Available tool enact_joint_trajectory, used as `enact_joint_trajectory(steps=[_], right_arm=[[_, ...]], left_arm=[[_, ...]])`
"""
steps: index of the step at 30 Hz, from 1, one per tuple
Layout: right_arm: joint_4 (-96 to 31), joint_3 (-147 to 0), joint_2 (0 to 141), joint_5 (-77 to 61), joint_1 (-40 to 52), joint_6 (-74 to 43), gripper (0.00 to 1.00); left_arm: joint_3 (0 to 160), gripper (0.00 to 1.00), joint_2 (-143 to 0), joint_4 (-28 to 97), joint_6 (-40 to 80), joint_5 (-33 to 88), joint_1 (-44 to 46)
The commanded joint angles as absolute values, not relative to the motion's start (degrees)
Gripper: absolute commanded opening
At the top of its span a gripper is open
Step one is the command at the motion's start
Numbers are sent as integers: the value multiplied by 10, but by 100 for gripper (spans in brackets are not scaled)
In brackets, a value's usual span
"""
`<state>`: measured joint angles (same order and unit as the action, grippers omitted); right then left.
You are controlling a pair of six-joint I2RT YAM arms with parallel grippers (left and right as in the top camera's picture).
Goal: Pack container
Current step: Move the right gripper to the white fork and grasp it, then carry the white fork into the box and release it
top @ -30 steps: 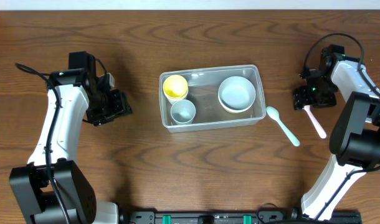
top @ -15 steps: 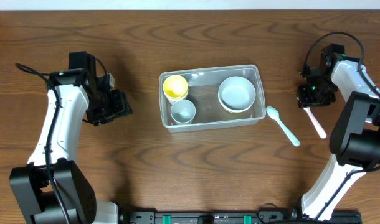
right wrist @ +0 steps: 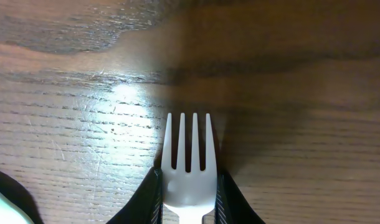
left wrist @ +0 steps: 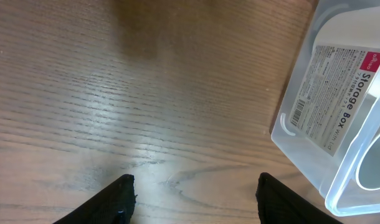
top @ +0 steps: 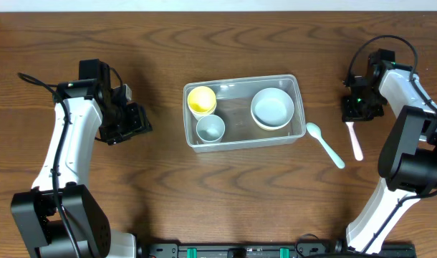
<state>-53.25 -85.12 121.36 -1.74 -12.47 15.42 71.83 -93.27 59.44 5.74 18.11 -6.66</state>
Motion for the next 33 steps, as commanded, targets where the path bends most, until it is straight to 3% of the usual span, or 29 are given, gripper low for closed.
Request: enact_joint_trajectory(steps=[1,8,16,23,33], right_arm=[[-532,-852,1228,-35,-116,135,3],[-563,-887,1183,-52,-109,122,2],[-601,-950,1036,-70,-54,125,1],[-597,-958,939,-72,94,223,1],[-609,-955,980,-71,298,372,1]], left_arm=[[724,63,-932,595,50,188,-68],[724,63,-932,595,50,188,-68],[724,63,-932,595,50,188,-68],[724,63,-932,595,50,188,-68],[724,63,-932,595,50,188,-68]])
